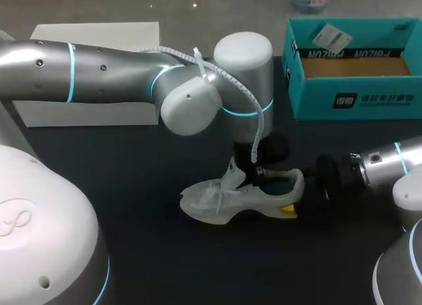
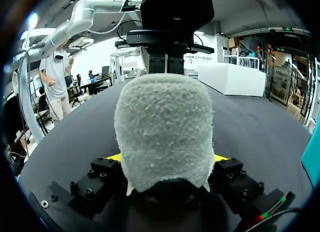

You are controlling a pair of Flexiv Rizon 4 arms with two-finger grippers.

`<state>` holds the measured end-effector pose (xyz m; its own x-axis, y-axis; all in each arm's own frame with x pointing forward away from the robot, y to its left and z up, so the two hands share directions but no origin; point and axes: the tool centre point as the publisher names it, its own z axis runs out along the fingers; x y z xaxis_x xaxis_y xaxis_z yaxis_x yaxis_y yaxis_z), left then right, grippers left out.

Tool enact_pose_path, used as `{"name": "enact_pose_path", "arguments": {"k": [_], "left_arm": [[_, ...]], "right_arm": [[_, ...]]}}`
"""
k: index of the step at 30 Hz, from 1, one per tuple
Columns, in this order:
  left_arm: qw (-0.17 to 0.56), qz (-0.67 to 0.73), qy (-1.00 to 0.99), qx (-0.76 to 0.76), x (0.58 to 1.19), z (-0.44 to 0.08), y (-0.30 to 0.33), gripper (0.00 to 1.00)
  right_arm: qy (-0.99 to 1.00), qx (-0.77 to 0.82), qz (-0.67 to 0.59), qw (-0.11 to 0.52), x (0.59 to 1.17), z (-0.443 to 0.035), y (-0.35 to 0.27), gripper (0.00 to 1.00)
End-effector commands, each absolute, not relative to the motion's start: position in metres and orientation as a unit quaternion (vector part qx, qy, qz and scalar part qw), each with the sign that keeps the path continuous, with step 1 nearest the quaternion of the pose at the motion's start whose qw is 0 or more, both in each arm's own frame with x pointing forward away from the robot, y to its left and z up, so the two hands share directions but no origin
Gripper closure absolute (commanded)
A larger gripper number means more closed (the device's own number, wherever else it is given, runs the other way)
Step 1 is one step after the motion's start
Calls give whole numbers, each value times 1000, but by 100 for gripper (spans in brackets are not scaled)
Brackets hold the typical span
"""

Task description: Take the shoe out of the shoebox, open the shoe tongue, remove and reinsert the insole, then place the shoe into the shoebox

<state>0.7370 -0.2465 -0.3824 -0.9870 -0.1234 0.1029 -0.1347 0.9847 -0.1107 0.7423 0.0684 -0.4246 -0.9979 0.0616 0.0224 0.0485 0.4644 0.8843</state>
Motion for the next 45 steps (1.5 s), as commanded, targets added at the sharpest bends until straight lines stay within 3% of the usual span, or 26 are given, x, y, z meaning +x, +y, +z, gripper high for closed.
{"name": "enact_pose_path", "arguments": {"k": [1, 22, 26, 28, 45], "left_arm": [[86, 80, -992, 55, 739, -370, -232, 100], [139, 155, -978, 24, 719, -331, -272, 100], [135, 150, -979, 30, 719, -335, -270, 61], [132, 153, -979, 33, 719, -334, -268, 54], [119, 154, -980, 31, 713, -344, -272, 60]], "right_arm": [[857, 32, 515, 6, 741, -429, 68, 100], [857, 32, 515, 6, 741, -429, 68, 100], [857, 32, 515, 6, 741, -429, 68, 100], [857, 32, 515, 6, 741, -429, 68, 100], [857, 32, 515, 6, 741, -429, 68, 100]]}}
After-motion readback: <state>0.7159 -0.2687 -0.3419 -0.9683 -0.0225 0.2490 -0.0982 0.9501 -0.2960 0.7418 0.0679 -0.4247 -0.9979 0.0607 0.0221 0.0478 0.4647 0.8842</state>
